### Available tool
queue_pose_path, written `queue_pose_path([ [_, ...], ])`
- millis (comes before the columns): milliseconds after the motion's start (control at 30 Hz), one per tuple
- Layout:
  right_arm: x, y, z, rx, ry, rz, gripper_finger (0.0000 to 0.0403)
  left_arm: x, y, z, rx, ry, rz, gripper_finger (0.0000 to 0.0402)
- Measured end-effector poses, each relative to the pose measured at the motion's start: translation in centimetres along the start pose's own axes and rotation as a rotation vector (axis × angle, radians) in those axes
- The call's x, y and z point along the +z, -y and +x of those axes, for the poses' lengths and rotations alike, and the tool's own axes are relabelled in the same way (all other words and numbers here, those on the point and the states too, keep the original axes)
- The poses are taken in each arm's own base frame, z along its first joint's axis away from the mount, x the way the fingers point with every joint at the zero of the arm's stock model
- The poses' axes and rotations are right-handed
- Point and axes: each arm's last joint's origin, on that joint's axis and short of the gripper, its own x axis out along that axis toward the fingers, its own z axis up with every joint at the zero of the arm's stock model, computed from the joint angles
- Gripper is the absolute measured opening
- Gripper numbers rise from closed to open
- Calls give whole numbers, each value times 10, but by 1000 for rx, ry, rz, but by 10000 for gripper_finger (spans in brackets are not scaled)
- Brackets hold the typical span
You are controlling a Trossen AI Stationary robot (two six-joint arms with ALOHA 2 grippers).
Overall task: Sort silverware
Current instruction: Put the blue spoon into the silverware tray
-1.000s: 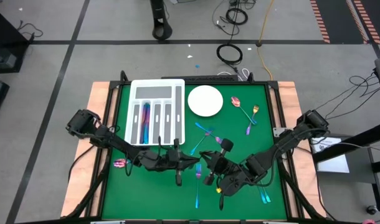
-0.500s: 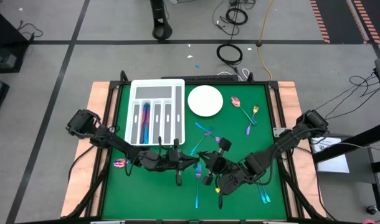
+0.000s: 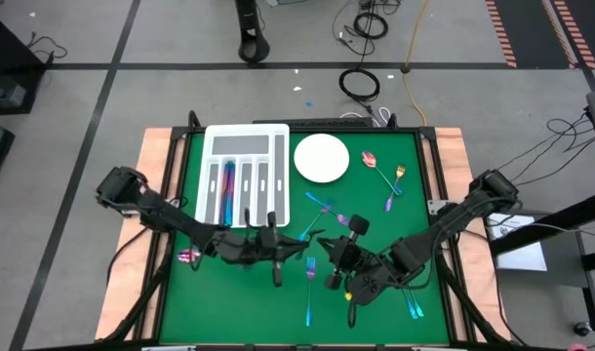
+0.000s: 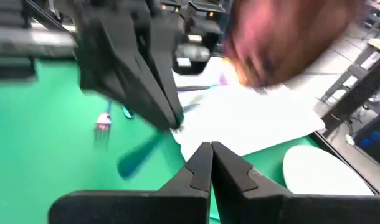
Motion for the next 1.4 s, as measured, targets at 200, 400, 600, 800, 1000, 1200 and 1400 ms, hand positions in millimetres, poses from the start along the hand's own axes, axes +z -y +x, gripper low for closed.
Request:
queue_pose_path([
  [200, -2, 2, -7, 1, -13, 1, 0, 31, -16, -14, 74, -26, -78, 0],
  [400, -3, 0, -9, 10, -16, -6, 0, 46, -54, -43, 221, -112, -249, 0],
  [600, -4, 1, -9, 7, -22, -16, 0, 43, -87, -84, 371, -167, -340, 0],
  [800, -4, 1, -9, 7, -22, -15, 0, 24, -119, -122, 526, -163, -424, 0],
  [1000, -4, 1, -9, 10, -22, -13, 0, -4, -146, -149, 655, -199, -570, 0],
  [1200, -4, 1, -9, 7, -23, -14, 0, -25, -162, -159, 726, -231, -758, 0],
  [1400, -4, 1, -9, 7, -23, -14, 0, -29, -173, -161, 773, -289, -793, 0],
])
